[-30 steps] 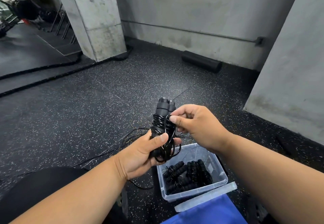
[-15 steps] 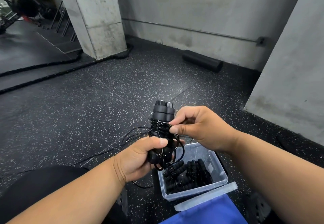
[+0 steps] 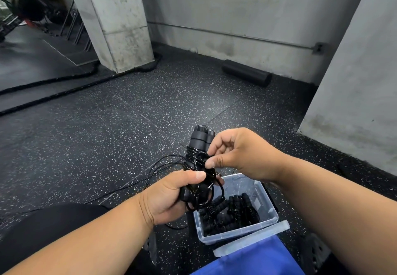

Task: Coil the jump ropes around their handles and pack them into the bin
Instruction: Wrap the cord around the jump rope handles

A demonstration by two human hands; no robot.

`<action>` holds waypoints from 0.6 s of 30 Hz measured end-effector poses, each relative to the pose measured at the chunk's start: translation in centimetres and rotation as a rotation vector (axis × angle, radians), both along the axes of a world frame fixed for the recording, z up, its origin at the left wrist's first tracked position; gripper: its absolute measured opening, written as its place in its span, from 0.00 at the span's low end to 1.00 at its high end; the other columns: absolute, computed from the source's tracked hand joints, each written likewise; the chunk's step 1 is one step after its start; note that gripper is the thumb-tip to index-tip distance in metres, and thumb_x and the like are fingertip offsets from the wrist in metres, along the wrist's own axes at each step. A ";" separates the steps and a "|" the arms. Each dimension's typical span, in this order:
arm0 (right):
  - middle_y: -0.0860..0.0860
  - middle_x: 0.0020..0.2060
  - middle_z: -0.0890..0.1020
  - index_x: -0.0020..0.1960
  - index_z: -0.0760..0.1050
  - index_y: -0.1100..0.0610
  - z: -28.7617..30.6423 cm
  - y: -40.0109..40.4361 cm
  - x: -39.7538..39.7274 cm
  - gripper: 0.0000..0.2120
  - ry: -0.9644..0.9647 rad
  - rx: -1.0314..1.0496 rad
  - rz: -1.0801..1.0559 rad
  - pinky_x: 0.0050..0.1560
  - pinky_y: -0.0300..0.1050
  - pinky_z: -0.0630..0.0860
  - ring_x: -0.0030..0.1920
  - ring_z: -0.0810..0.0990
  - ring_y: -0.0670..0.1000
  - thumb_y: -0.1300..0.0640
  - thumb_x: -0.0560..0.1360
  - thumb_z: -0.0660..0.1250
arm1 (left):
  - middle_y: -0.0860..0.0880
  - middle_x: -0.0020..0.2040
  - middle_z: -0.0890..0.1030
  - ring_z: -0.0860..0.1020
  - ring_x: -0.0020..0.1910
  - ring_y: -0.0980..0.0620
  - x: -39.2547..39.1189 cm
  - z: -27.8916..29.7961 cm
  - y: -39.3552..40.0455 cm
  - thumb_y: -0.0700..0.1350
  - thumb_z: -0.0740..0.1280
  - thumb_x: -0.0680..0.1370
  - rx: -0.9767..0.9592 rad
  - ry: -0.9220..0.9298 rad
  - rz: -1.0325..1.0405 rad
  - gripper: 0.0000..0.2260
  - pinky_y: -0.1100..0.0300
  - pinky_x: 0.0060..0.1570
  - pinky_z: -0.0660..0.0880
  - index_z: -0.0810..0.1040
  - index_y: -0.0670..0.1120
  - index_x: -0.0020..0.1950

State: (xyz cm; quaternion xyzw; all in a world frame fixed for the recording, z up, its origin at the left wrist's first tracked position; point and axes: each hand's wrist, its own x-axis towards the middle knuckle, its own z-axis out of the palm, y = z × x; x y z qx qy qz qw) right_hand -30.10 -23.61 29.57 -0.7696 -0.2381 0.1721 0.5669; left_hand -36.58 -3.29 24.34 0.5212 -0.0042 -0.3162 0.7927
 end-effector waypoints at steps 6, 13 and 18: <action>0.56 0.37 0.84 0.51 0.82 0.67 -0.5 -0.2 0.0 0.12 0.105 0.169 -0.003 0.41 0.44 0.78 0.36 0.80 0.50 0.59 0.72 0.76 | 0.40 0.58 0.85 0.83 0.49 0.46 0.2 0.5 -0.2 0.53 0.85 0.61 -0.096 0.031 0.020 0.30 0.51 0.53 0.80 0.87 0.43 0.61; 0.56 0.40 0.85 0.53 0.83 0.65 -0.4 -0.6 0.2 0.09 0.169 0.193 0.080 0.43 0.41 0.80 0.40 0.82 0.49 0.62 0.74 0.73 | 0.41 0.56 0.85 0.81 0.49 0.46 0.2 0.5 -0.1 0.53 0.84 0.62 -0.127 0.032 0.021 0.29 0.52 0.53 0.79 0.87 0.44 0.60; 0.57 0.39 0.85 0.50 0.83 0.65 -0.1 -0.3 0.1 0.06 0.172 0.146 0.081 0.43 0.39 0.81 0.39 0.83 0.49 0.67 0.73 0.75 | 0.41 0.53 0.87 0.85 0.44 0.48 -0.2 0.7 0.0 0.54 0.85 0.60 -0.111 0.038 -0.023 0.27 0.54 0.47 0.82 0.89 0.45 0.55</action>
